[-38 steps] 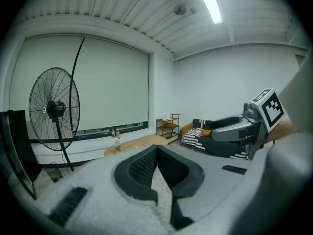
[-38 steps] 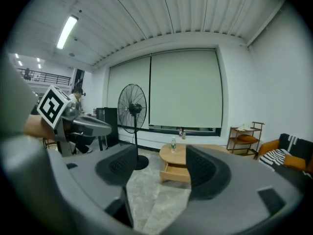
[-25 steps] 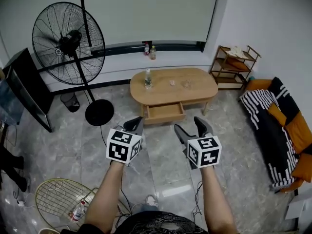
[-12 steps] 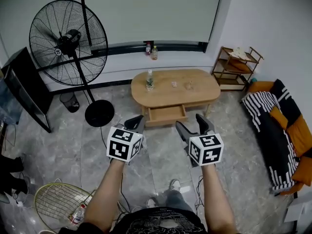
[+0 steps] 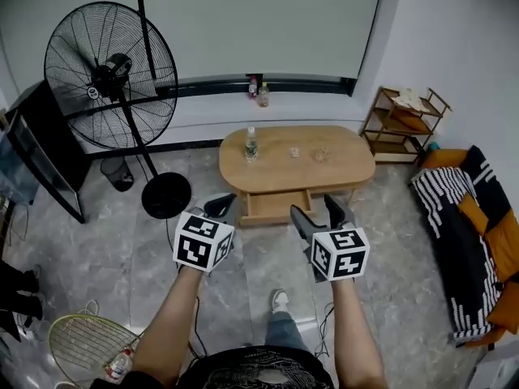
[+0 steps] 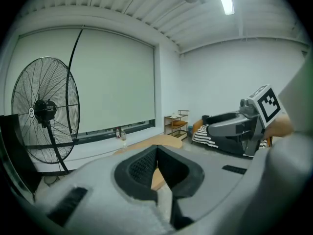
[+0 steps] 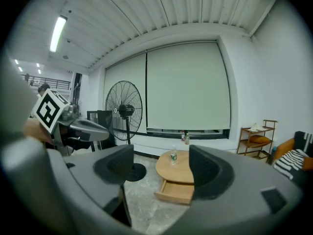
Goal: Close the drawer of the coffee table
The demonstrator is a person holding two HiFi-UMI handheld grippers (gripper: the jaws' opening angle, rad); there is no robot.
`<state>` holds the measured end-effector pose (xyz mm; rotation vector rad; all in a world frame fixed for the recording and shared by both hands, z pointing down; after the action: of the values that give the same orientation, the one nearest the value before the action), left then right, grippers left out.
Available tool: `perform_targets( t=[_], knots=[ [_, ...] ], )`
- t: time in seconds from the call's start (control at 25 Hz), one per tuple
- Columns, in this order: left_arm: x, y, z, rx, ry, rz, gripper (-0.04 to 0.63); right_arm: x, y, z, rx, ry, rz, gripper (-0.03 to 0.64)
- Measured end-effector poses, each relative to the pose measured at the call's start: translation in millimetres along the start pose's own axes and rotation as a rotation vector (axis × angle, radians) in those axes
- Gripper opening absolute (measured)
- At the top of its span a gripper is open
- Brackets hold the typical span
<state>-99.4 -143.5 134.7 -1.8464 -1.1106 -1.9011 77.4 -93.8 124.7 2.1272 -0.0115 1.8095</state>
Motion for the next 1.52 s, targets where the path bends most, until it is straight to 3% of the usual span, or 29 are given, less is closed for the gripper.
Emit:
perform_targets(
  t=[0.52,1.52],
  knots=[
    [-51,122,-19,-0.068,-0.021,-0.010,0.002,-16,100,105,-0.076,-0.019,0.000,0.341],
    [-41,213,-36,-0.130,-0.019,-0.056,0.002,20,187,161,-0.172,-0.011,-0.021,0.341]
  ],
)
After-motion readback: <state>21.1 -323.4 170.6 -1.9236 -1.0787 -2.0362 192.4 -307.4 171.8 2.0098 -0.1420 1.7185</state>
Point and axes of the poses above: the fingertips, and each gripper's own axes: y forward along the fingers, z to its right, x out of its underside, the point moved 2 cm from there along -y, backward along the fingers, and after that the axes turned 8 degrees about -y, right-handed, at the moved point
